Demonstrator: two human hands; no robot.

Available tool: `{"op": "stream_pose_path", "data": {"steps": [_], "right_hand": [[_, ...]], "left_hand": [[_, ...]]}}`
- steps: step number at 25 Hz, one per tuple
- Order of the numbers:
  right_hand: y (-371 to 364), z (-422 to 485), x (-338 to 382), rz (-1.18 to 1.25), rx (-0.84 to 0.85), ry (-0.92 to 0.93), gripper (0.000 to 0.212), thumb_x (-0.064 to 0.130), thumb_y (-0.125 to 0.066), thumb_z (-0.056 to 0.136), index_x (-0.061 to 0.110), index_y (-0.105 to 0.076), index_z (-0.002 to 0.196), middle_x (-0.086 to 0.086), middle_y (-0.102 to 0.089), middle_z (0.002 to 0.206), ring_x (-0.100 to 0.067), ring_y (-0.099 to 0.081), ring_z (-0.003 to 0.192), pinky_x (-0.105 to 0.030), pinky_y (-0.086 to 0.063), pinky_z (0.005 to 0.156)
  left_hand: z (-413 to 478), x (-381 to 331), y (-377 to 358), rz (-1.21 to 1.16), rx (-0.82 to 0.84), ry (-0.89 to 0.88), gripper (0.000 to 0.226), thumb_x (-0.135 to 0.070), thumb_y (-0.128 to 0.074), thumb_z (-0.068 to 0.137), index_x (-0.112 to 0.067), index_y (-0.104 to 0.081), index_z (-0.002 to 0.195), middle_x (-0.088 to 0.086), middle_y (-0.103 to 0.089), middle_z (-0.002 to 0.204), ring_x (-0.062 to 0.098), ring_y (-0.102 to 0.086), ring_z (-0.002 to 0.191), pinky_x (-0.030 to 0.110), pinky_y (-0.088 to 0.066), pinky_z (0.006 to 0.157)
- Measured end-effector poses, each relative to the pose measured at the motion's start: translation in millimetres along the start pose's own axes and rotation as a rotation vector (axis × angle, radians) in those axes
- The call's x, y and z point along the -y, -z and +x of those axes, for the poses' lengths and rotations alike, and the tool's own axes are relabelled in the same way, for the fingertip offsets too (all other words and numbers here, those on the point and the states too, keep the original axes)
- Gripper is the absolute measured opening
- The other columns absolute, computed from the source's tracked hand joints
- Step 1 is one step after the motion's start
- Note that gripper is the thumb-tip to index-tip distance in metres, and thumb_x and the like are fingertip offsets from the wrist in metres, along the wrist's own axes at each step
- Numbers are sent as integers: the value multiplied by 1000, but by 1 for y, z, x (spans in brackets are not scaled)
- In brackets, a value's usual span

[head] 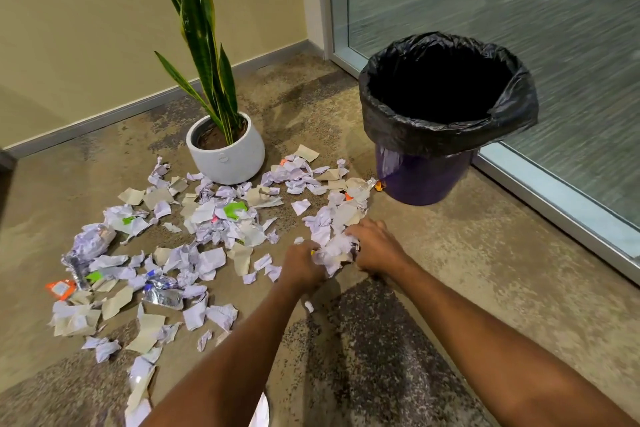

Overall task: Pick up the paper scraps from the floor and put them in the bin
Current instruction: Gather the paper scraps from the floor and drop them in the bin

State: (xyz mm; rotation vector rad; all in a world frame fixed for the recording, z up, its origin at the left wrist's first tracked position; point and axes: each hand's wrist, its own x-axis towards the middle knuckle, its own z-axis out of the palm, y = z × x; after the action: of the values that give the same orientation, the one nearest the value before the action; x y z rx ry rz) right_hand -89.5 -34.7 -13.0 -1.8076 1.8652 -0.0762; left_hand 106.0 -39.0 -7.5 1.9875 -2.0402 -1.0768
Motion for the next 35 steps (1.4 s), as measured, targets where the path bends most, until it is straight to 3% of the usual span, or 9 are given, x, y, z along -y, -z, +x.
{"op": "stream_pose_path", "data": {"steps": [7,11,14,18,20,22,26,29,35], "right_hand": [[-28,-14,26,295,-83,23,60,30,-83,87,23,-63,143,-11,-55,140,-34,-53,128,-44,-52,104],[-29,-22,34,549,-59,-53,40,19,-82,85,18,-74,125,-7,-73,120,-28,-69,110,-43,-60,94],[-22,-29,33,693,-15,-116,32,15,-82,82,22,-76,113,0,-77,106,-23,-72,101,-37,-60,85],[-3,-29,39,657,-42,-134,58,-5,-69,80,19,-71,133,-2,-71,127,-18,-65,113,-27,-55,86],[13,-27,43,676,-77,-116,60,-10,-68,79,18,-71,133,-1,-71,130,-18,-65,116,-25,-54,88],[33,-27,47,696,-116,-79,58,-13,-67,79,16,-73,130,-2,-73,129,-20,-67,117,-26,-55,91],[78,-31,54,791,-186,-12,59,-19,-67,76,11,-75,126,-5,-77,121,-22,-71,112,-28,-59,86],[113,-37,60,791,-238,56,58,-21,-67,74,10,-77,121,-3,-77,110,-17,-70,100,-20,-54,70],[187,-51,63,911,-376,138,48,-10,-82,72,17,-79,112,-6,-80,109,-23,-74,102,-39,-63,86]], "left_hand": [[-8,-16,-13,-212,-15,54,32,-16,-76,78,-14,-72,109,9,-76,107,29,-70,104,46,-59,94],[-15,-16,-8,-377,21,121,8,-12,-77,80,-12,-71,86,6,-75,86,25,-68,84,37,-56,77],[-21,-14,0,-457,57,175,17,-2,-78,78,-8,-76,93,14,-77,92,28,-70,87,43,-60,79],[-29,-28,16,-506,3,204,27,13,-72,72,-9,-67,88,11,-71,84,18,-65,74,32,-52,57],[-30,-37,25,-577,-20,178,37,14,-73,69,-6,-68,100,17,-73,95,21,-68,82,29,-52,55],[-31,-48,36,-668,-21,121,42,18,-71,71,-2,-71,108,21,-76,100,24,-70,85,26,-55,56],[-37,-78,63,-739,-96,-6,39,18,-72,76,-19,-77,89,-2,-81,77,18,-73,74,34,-64,67],[-40,-103,83,-790,-112,-89,38,19,-73,78,-18,-78,87,11,-82,89,25,-74,83,44,-64,81],[-44,-165,125,-871,-125,-206,35,20,-73,79,0,-79,107,24,-79,105,39,-76,104,54,-63,93]]}}
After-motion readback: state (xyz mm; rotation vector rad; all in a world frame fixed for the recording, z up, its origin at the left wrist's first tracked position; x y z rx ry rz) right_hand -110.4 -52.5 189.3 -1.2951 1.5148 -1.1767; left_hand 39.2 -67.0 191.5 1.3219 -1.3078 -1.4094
